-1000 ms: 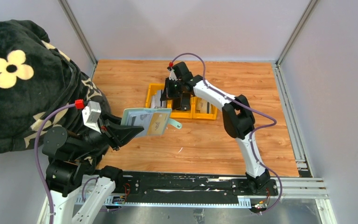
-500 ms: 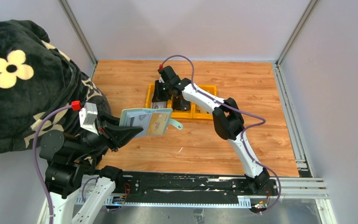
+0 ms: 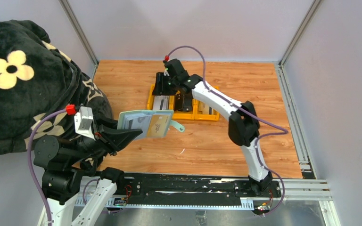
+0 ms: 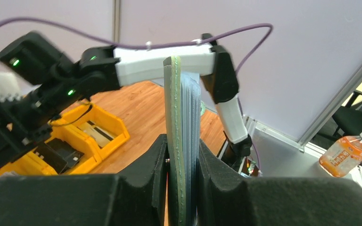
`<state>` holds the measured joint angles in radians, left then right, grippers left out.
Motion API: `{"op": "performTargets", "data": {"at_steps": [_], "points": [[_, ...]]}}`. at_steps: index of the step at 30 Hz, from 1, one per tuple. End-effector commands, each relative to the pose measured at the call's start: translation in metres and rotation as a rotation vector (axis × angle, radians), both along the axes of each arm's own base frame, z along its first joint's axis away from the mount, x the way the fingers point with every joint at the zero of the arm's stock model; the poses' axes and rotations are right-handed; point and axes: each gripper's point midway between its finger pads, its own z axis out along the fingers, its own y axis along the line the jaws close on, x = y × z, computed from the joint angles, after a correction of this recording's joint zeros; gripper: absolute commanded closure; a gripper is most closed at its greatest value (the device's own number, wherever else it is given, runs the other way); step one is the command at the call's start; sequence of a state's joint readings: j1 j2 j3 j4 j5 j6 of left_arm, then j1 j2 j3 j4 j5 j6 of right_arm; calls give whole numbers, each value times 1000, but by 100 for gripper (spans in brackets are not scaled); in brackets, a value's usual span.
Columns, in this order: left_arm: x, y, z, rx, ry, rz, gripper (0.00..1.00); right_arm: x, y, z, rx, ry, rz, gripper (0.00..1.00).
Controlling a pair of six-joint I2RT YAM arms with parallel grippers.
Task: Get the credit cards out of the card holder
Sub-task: Place the credit card in the storage box.
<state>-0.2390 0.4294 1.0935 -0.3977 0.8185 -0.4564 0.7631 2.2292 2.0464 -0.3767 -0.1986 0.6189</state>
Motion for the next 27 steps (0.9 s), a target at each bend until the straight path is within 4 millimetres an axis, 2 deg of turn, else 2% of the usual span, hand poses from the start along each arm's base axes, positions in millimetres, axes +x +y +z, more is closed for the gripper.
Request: {"op": "performTargets", "data": {"at_steps": [1, 4, 6, 9, 13, 15, 16, 18, 21, 27], "points": [[-11, 5, 28, -41, -102, 16, 97, -31, -20, 118, 155, -179, 76, 44], [-7, 9, 38, -70, -123, 60, 97, -67, -41, 163, 283, -276, 138, 35], [-2, 12, 46, -94, -139, 92, 97, -99, -58, 187, 395, -358, 187, 30], [9, 16, 54, -127, -137, 141, 99, -148, -85, 182, 542, -401, 233, 24], [24, 24, 69, -186, -125, 212, 100, -196, -103, 164, 636, -443, 288, 23], [29, 25, 74, -210, -115, 225, 100, -218, -105, 168, 711, -501, 315, 23], [32, 25, 76, -220, -107, 226, 100, -233, -106, 180, 783, -560, 340, 23], [33, 23, 76, -232, -84, 218, 100, -250, -106, 199, 869, -631, 352, 22], [36, 21, 72, -240, -53, 206, 100, -266, -107, 239, 1011, -735, 350, 22], [37, 19, 68, -257, -15, 193, 100, -269, -89, 288, 1181, -804, 321, 22]]}}
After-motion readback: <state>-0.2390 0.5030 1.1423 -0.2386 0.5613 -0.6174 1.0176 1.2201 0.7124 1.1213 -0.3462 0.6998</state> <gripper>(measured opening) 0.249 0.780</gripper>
